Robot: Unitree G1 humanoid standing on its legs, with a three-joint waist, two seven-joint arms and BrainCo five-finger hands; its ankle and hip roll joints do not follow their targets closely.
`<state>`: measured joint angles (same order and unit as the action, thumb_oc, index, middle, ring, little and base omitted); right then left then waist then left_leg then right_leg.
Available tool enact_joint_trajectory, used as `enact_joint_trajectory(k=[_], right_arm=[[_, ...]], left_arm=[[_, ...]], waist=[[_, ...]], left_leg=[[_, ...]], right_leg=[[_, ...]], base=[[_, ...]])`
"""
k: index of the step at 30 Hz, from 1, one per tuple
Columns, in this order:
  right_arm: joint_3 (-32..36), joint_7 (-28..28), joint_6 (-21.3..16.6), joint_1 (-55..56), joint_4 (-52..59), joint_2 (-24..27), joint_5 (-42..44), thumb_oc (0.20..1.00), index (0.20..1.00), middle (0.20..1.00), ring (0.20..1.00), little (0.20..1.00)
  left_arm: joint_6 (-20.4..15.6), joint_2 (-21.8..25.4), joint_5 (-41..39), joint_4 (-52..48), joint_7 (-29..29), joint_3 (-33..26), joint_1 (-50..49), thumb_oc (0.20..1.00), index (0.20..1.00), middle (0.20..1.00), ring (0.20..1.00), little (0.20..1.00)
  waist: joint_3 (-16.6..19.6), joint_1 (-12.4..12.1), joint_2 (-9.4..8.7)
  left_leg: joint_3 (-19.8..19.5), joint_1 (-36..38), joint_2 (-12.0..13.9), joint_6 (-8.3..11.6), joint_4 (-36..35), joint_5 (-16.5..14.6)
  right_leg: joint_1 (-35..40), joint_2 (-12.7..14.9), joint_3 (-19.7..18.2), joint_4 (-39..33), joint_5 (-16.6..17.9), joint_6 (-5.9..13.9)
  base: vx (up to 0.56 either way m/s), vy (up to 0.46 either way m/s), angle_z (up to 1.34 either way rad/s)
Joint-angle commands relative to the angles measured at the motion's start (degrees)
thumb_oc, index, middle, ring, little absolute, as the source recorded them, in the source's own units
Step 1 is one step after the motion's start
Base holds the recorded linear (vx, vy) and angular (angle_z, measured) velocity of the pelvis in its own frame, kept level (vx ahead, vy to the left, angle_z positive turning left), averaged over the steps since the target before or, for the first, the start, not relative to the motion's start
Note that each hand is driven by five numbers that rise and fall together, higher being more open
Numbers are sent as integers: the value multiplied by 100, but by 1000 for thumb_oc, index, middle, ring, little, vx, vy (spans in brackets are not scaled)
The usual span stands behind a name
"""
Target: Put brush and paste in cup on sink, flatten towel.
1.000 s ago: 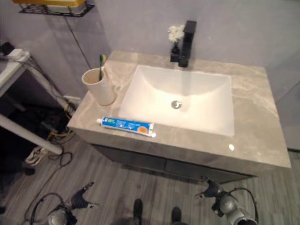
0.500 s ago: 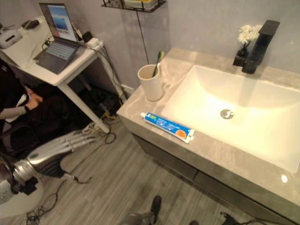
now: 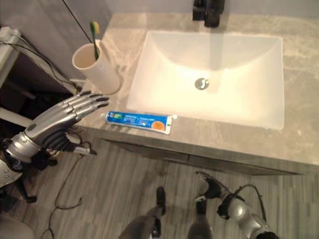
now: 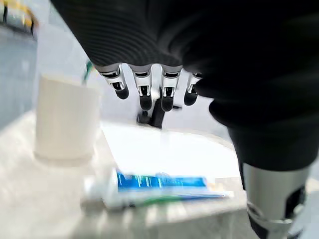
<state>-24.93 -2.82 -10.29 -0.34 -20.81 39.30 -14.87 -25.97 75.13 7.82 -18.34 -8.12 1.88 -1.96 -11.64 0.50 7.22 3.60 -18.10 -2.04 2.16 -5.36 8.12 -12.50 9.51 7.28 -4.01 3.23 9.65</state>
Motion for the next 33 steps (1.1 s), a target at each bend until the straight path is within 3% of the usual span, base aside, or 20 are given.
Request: enact_joint_trajectory(k=[1,7,25,33], right_arm=[[-82,28,-222,-68,330,70,-76,1000,1000,1000,1000,1000],[-87,152,-182,-168,275,78,-87,1000,1000,1000,1000,1000],[-154,291,-163,-206,290,119,-242,1000,1000,1000,1000,1000],[-123,302,-125,-226,270,107,-227,1000,1000,1000,1000,1000]], left_arm=[[-64,-189,-25,284,-141,-217,42,1000,1000,1000,1000,1000],[87,-455,302,627,-132,134,172,1000,1000,1000,1000,1000],[218,-767,343,798,-481,287,719,1000,1000,1000,1000,1000],[326,-1313,-26,1048,-459,362,762,1000,1000,1000,1000,1000]], waist=[[102,-48,-395],[-12,39,-457],[-53,169,-682],[-47,203,-751]], left_leg=[[7,145,-57,180,36,-364],[35,48,-35,202,36,-341],[208,-51,96,221,36,-358],[263,-101,186,258,36,-351]], right_leg=[[-274,707,-314,-99,1004,535],[-390,701,-310,-99,970,515],[-654,570,-494,-99,968,485],[-746,481,-569,-99,905,445]], base=[[9,59,-12],[4,14,-1],[21,-2,-7],[41,-13,-7]])
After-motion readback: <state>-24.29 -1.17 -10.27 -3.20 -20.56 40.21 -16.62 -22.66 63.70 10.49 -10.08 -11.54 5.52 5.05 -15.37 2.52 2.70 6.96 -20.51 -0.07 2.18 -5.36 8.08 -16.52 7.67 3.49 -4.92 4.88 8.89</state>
